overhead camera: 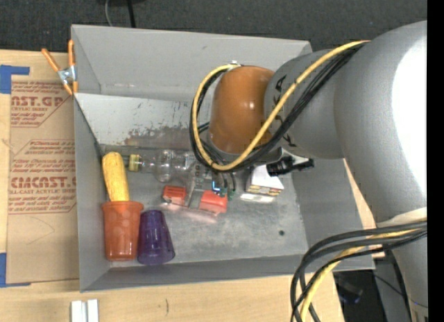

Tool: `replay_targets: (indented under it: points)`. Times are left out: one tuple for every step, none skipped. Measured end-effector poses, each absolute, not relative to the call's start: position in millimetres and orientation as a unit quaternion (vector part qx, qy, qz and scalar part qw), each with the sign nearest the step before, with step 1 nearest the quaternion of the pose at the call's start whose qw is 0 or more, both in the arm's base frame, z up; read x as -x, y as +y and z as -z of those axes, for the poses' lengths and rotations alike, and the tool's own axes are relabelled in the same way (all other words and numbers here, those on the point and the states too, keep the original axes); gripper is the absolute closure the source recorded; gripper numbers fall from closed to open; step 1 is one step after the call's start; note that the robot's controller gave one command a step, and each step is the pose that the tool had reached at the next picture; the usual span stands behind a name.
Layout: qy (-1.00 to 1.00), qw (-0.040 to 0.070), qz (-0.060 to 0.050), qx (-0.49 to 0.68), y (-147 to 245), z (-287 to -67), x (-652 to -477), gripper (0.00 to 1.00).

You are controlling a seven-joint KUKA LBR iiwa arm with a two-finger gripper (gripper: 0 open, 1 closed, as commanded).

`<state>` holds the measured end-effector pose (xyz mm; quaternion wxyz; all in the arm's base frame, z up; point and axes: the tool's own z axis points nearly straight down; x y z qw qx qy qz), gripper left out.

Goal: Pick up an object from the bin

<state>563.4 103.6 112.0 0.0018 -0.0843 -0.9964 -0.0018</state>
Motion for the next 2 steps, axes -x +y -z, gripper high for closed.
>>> replay_targets:
  points:
    - [-0.996,0.002,0.002,0.088,104,-110,-564.7,1.00]
    - [-1.000,0.001,0.002,-0.011,96,-123,-571.5,1.00]
